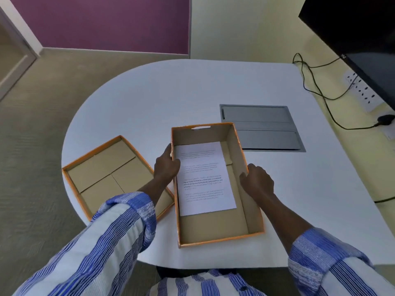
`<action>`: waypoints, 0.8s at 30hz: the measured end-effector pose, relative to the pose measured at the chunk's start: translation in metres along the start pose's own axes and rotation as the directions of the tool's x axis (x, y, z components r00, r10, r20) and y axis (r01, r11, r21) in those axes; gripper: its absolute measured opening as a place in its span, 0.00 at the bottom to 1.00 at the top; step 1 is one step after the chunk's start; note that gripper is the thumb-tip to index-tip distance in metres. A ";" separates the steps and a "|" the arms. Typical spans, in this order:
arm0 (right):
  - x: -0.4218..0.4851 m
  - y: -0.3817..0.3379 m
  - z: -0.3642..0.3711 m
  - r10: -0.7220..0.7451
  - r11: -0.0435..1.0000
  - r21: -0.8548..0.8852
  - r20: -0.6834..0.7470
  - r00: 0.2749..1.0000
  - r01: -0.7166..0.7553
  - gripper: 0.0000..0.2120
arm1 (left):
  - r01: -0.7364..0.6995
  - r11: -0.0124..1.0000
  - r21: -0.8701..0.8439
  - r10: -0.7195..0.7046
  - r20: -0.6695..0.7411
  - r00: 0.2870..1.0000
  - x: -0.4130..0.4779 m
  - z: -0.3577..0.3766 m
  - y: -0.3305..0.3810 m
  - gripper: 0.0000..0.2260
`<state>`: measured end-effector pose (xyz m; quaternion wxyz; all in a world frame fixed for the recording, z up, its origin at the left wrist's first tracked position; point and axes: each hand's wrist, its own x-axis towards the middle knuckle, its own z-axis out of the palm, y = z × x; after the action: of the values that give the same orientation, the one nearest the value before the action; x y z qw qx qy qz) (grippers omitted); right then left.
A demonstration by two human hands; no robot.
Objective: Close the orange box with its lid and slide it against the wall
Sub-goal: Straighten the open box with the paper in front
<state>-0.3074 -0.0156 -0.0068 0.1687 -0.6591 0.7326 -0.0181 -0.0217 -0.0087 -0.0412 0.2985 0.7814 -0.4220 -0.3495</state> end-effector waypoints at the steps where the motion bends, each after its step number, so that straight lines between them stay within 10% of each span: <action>1: -0.002 0.001 0.001 0.023 1.000 0.013 -0.012 1.000 -0.023 0.11 | -0.017 1.000 0.013 0.017 0.018 1.000 0.004 0.002 0.002 0.29; 17: -0.017 0.003 0.016 0.166 0.979 0.129 -0.039 0.985 -0.160 0.24 | -0.056 0.997 0.049 0.048 0.138 0.989 0.013 0.020 0.004 0.29; 24: -0.008 -0.044 0.014 -0.071 0.993 0.079 -0.238 0.969 0.093 0.36 | -0.013 0.999 -0.051 0.017 0.063 0.998 0.012 0.002 -0.006 0.33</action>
<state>-0.2611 -0.0112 -0.0073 0.1097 -0.6739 0.7180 -0.1357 -0.0161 -0.0166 -0.0502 0.3071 0.7590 -0.4282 -0.3825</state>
